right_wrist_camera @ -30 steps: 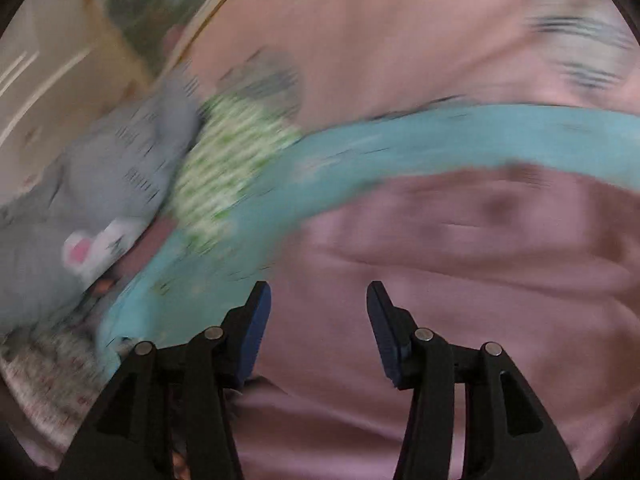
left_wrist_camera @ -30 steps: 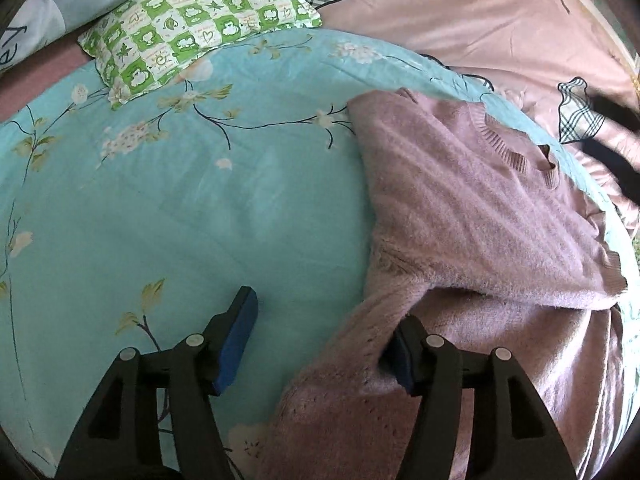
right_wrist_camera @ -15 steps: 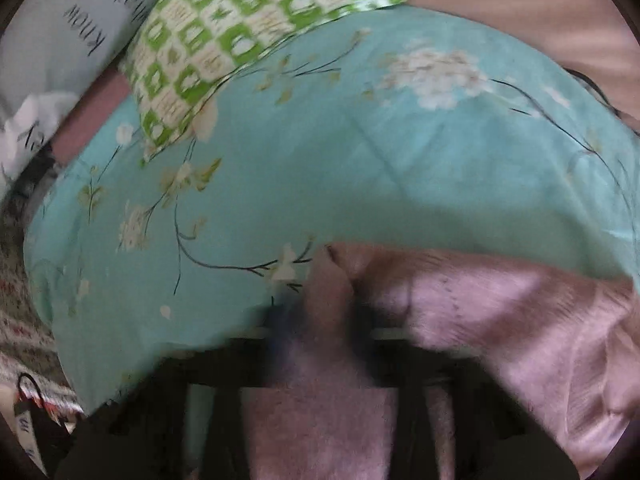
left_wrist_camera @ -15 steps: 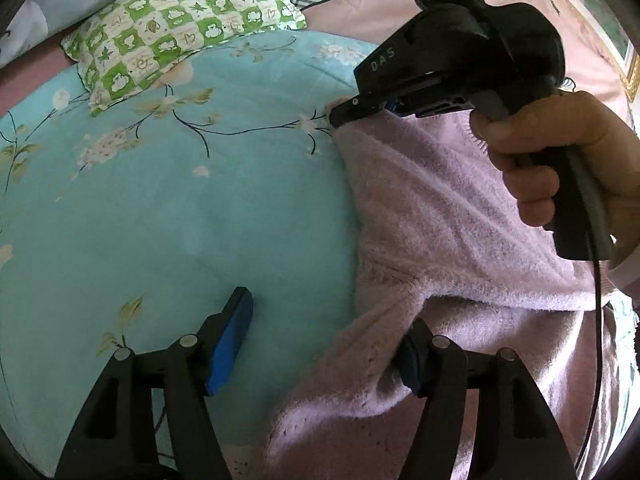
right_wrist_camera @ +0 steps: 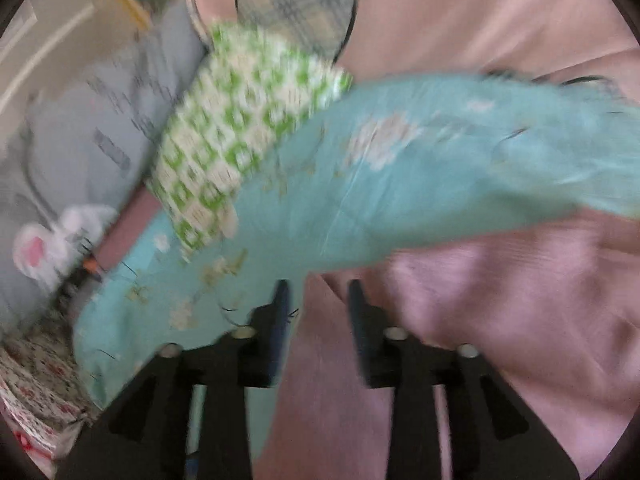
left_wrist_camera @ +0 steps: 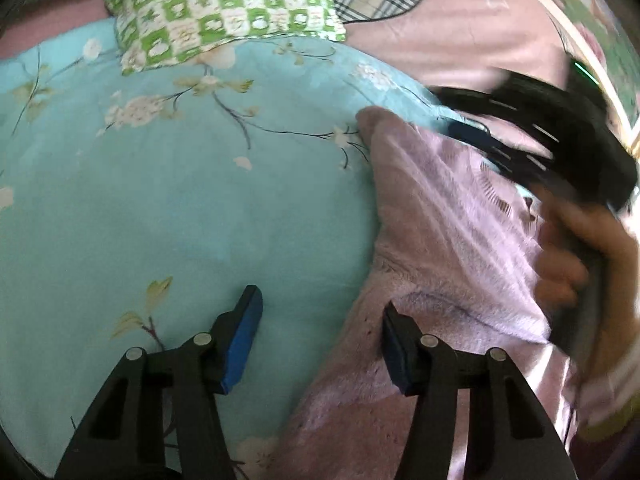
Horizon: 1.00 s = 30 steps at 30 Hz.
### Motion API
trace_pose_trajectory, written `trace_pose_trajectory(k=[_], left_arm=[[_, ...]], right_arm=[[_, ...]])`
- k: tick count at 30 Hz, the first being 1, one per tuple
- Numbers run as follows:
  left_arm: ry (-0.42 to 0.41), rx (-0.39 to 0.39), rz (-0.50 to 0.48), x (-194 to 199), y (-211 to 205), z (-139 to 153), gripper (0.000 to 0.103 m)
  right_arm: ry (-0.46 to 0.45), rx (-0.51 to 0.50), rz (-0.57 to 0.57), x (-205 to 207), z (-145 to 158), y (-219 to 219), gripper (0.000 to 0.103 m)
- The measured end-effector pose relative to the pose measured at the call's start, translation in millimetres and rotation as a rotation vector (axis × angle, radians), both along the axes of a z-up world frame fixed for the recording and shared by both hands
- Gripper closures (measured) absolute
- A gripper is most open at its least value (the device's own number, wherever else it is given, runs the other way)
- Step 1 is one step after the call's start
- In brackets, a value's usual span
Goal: Fold small clothes
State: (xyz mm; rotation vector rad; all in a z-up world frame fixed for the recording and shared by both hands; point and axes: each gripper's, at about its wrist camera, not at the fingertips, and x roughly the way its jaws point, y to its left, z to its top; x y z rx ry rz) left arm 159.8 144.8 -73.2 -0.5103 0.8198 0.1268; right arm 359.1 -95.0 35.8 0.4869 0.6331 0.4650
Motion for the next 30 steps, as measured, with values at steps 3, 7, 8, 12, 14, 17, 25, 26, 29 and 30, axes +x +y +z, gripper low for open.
trace_pose_trajectory(k=[3, 7, 8, 12, 14, 17, 25, 26, 29, 30], left_arm=[[0.019, 0.011, -0.003, -6.2, -0.4, 3.5, 0.046], [0.031, 0.038, -0.015, -24.9, -2.8, 12.2, 0.047], [0.034, 0.029, -0.019, -28.0, -2.9, 14.9, 0.047], [-0.002, 0.009, -0.09, -30.2, -15.8, 36.3, 0.047], [-0.022, 0.019, -0.112, -23.6, -24.4, 45.9, 0.046], [-0.038, 0.085, -0.159, 3.5, -46.5, 59.3, 0.043], [0.114, 0.258, -0.157, 72.1, -65.2, 27.4, 0.044], [0.133, 0.275, -0.157, 75.1, -65.9, 22.5, 0.043], [0.146, 0.299, -0.141, 75.0, -63.2, 14.2, 0.041], [0.15, 0.291, -0.134, 75.5, -61.2, 11.8, 0.041]], right_arm=[[-0.045, 0.058, -0.094, -58.2, 2.8, -38.7, 0.052], [0.02, 0.087, -0.285, -130.0, -26.3, -102.9, 0.052], [0.057, 0.089, -0.348, -152.5, -39.5, -124.9, 0.052], [0.11, 0.106, -0.537, -219.7, -69.0, -179.8, 0.052], [0.13, 0.139, -0.649, -252.5, -83.1, -205.4, 0.052], [0.168, 0.176, -0.735, -273.4, -97.5, -232.4, 0.052], [0.225, 0.176, -0.65, -231.8, -110.5, -241.0, 0.093], [0.21, 0.17, -0.645, -229.5, -105.7, -240.4, 0.094], [0.134, 0.123, -0.708, -242.2, -91.1, -240.2, 0.094], [0.168, 0.136, -0.715, -241.3, -97.4, -243.8, 0.094]])
